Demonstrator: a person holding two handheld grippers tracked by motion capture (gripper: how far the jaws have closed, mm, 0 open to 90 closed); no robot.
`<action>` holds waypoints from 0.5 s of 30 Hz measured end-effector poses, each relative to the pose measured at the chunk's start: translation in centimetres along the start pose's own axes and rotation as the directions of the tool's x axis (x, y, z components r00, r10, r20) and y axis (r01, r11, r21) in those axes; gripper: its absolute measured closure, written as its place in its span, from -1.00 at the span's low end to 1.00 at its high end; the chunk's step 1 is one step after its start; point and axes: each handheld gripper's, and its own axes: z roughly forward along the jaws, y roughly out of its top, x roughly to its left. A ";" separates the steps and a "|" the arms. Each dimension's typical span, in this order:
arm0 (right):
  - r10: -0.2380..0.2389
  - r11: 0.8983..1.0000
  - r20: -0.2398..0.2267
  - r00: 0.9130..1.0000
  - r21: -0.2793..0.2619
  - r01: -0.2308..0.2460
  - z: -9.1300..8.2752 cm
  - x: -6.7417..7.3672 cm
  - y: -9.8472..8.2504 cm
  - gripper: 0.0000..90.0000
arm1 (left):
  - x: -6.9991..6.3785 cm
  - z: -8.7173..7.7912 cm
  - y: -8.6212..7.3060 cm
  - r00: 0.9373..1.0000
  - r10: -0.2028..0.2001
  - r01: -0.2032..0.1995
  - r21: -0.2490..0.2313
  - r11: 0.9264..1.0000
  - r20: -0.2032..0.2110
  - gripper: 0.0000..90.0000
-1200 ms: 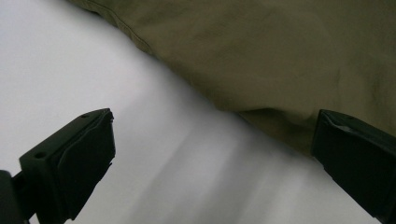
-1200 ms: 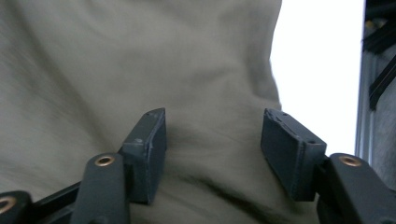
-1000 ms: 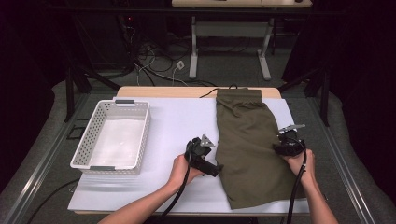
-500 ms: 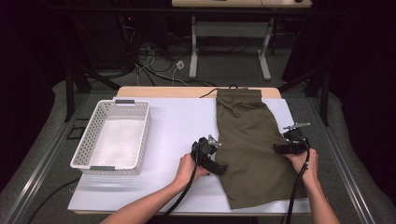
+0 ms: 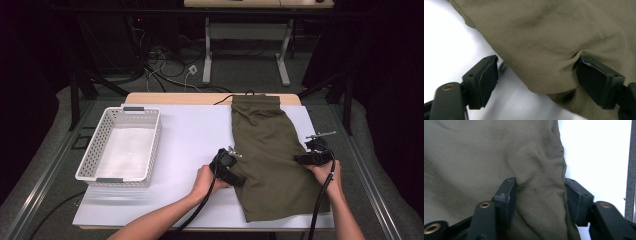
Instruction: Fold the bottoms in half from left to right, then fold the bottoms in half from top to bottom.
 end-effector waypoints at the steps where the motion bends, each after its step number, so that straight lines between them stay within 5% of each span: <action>1: -0.001 1.000 0.001 1.000 0.001 0.001 0.0 0.1 0.0 0.13 | -0.1 0.0 0.0 1.000 0.003 -0.003 -0.007 1.000 -0.001 -0.48; 10: 0.004 1.000 -0.007 1.000 -0.008 -0.004 -0.2 0.3 0.0 0.56 | -0.7 0.5 0.0 1.000 0.011 -0.011 -0.075 0.997 0.009 0.44; 15: 0.000 1.000 0.001 1.000 -0.003 0.000 -0.3 0.8 0.0 0.83 | -0.5 0.6 -0.4 0.996 0.006 0.003 -0.103 0.995 0.088 0.86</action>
